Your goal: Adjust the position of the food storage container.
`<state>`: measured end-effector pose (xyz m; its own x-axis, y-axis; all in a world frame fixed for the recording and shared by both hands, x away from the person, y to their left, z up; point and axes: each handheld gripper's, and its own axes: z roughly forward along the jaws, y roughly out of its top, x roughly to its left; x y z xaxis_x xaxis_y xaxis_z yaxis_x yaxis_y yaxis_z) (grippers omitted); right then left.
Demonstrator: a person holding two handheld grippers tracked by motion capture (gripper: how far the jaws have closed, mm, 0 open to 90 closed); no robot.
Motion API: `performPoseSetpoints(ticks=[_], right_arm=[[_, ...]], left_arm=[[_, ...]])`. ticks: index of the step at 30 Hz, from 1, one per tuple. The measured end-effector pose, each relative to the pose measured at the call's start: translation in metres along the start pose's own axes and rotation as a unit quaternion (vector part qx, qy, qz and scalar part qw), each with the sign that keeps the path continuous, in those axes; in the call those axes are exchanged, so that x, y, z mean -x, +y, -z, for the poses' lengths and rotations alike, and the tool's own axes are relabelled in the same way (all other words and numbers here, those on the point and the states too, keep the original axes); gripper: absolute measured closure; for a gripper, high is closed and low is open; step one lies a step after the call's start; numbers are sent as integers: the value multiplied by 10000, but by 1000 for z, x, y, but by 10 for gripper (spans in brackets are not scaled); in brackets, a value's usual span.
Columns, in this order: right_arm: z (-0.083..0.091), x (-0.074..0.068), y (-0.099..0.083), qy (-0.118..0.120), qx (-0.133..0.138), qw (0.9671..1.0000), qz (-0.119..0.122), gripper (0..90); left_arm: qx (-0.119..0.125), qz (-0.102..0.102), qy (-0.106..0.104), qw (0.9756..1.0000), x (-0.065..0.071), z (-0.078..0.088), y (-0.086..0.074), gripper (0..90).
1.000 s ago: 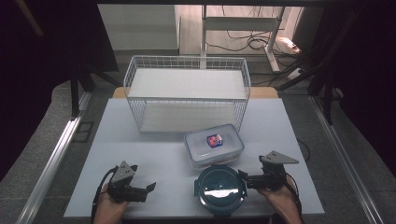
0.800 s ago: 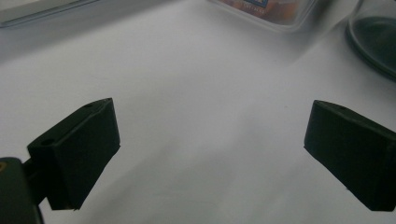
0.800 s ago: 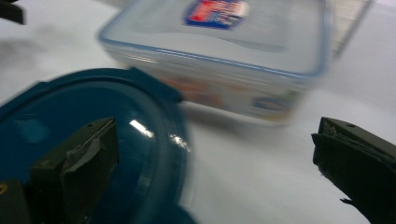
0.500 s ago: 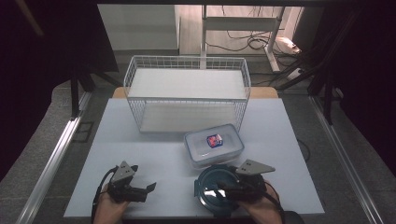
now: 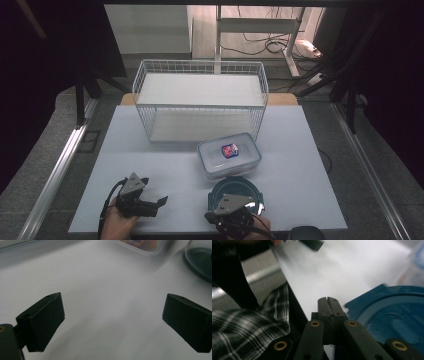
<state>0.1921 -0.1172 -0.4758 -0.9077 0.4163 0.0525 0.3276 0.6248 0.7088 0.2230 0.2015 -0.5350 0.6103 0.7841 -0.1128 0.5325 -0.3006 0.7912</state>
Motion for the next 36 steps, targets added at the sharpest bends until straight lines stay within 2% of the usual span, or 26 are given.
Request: performPoseSetpoints(ticks=[2,5,10,13,17,18,22,24,27,29,31,33,36], right_arm=[[-5,-2,-1,-95,-148,9998,91,892],[-4,-2,-1,-62,-175,9998,109,894],[5,9,-6,156,-187,9996,-155,896],[9,13,-8,-4,-254,9995,-178,896],[16,24,-10,-59,-353,9989,-302,895],[17,27,-10,4,-378,9988,-302,894],[22,33,-7,238,-103,9986,-456,893],[16,34,1,118,-90,9990,-430,893],[-4,36,13,-29,-283,9989,-386,892],[-17,33,20,-424,-548,9975,-100,893],[-25,34,22,-421,-651,9969,-107,894],[-25,35,22,-387,-668,9969,-141,895],[-22,36,20,-514,-715,9960,-135,896]], left_arm=[[-15,2,-11,10000,0,0,0,38],[-29,19,-36,10000,0,0,0,39],[-63,72,-69,9999,0,-1,-1,40],[-86,59,-95,9999,1,-2,-1,40],[-83,75,-87,9999,0,-2,-1,41],[-74,89,-84,9999,0,-2,-1,41],[-89,138,-114,9998,0,-3,-1,42],[-108,126,-127,9998,0,-5,-1,42],[-122,106,-146,9998,1,-4,-1,42],[-101,110,-156,9998,1,-4,-1,42],[-95,105,-149,9998,1,-3,-1,42],[-93,115,-159,9998,1,-3,-1,42],[-107,115,-151,9998,1,-3,-1,42]])
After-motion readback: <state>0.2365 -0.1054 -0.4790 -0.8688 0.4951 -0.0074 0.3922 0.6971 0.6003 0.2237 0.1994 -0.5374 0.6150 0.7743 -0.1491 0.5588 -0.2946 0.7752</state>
